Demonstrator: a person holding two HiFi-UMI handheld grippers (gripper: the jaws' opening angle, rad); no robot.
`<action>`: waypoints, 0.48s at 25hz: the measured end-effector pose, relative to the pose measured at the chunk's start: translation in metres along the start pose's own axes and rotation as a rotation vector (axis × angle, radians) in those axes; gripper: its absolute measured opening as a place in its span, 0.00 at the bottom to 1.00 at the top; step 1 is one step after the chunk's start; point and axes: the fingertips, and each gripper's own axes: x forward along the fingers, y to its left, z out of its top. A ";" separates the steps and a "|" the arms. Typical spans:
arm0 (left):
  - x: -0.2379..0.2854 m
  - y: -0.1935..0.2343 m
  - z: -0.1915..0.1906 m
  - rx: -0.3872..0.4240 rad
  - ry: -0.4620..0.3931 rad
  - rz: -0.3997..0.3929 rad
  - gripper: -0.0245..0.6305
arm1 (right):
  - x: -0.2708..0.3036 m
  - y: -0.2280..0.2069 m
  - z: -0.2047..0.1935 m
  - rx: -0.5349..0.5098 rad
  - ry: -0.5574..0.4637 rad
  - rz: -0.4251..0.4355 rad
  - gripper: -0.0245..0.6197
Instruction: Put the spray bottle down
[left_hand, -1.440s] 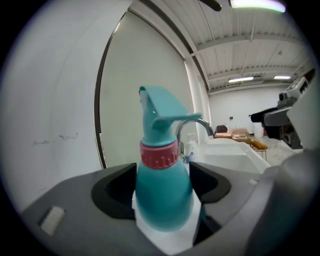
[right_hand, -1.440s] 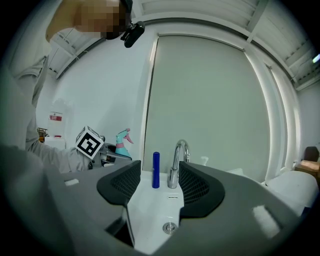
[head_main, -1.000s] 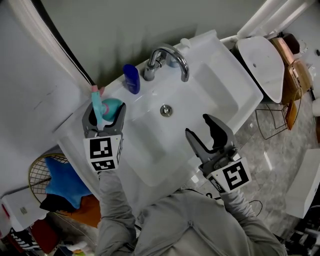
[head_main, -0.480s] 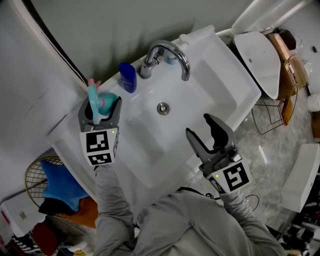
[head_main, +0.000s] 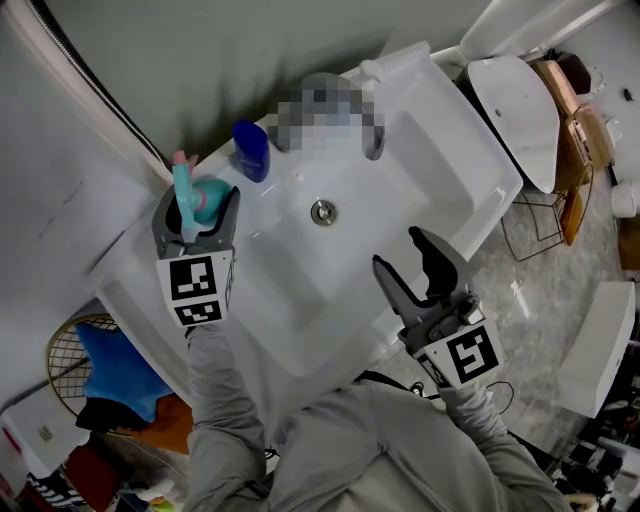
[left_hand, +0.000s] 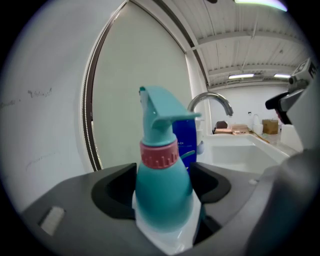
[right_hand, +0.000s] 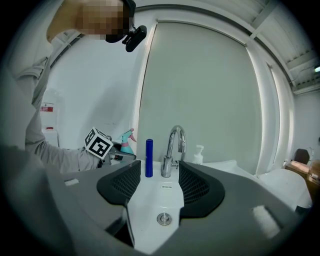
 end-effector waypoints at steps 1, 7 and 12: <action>0.001 0.000 -0.001 0.002 0.002 0.000 0.62 | 0.001 0.000 0.000 0.001 0.001 0.000 0.41; 0.010 0.000 -0.007 0.011 0.016 -0.002 0.62 | 0.004 -0.003 -0.003 0.004 0.009 -0.007 0.41; 0.015 -0.001 -0.011 0.013 0.025 -0.007 0.62 | 0.004 -0.004 -0.005 0.006 0.014 -0.013 0.41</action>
